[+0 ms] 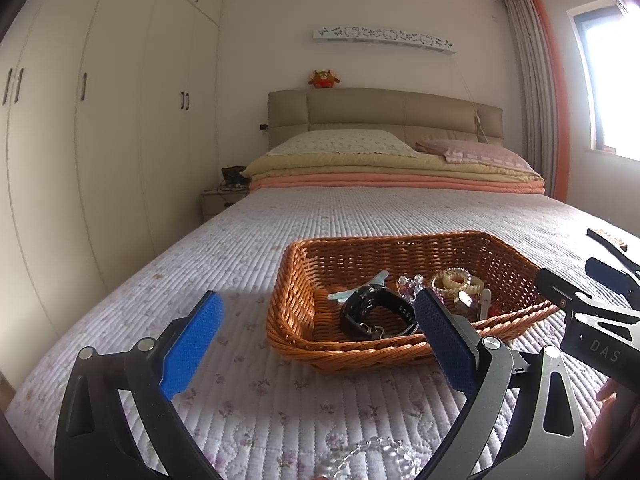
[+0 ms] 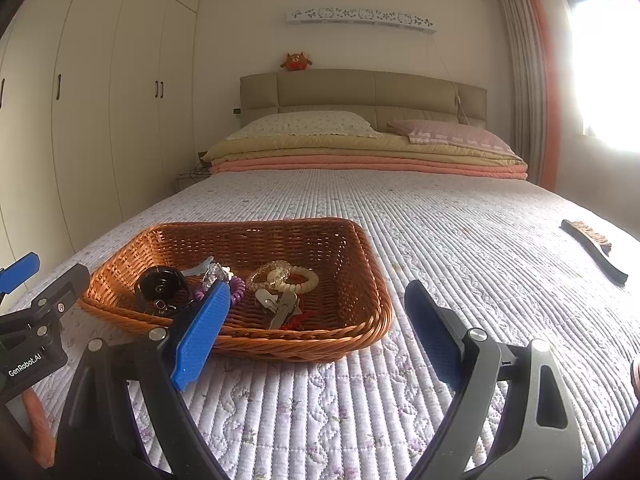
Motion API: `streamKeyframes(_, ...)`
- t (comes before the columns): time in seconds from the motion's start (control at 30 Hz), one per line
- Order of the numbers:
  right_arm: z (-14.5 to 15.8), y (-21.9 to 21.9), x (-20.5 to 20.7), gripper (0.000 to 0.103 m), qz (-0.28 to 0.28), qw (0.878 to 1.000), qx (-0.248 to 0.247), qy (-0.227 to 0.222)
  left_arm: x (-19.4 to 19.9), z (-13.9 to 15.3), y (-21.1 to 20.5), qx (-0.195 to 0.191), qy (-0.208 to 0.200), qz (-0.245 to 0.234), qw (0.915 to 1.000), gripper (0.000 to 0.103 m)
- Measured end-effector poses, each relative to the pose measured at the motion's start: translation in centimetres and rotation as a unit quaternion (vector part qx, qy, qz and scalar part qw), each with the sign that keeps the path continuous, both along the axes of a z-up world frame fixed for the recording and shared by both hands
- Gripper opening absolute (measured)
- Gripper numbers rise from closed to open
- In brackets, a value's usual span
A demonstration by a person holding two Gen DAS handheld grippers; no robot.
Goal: Organize jewelry
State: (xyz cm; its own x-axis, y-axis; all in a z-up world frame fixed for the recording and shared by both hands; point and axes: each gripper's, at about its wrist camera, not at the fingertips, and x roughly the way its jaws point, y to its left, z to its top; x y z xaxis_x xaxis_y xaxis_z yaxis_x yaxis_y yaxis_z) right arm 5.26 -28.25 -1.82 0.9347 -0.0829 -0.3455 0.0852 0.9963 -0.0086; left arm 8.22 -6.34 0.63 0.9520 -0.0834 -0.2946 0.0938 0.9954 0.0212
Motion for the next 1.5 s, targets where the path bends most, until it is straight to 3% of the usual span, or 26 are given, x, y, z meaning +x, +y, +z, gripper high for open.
streamKeyframes(1.5,-0.38,-0.02,0.58,0.085,-0.002,1.000,0.010,0.012,0.15,0.17,0.21,-0.006,0.008,-0.003,0.9999,0.094)
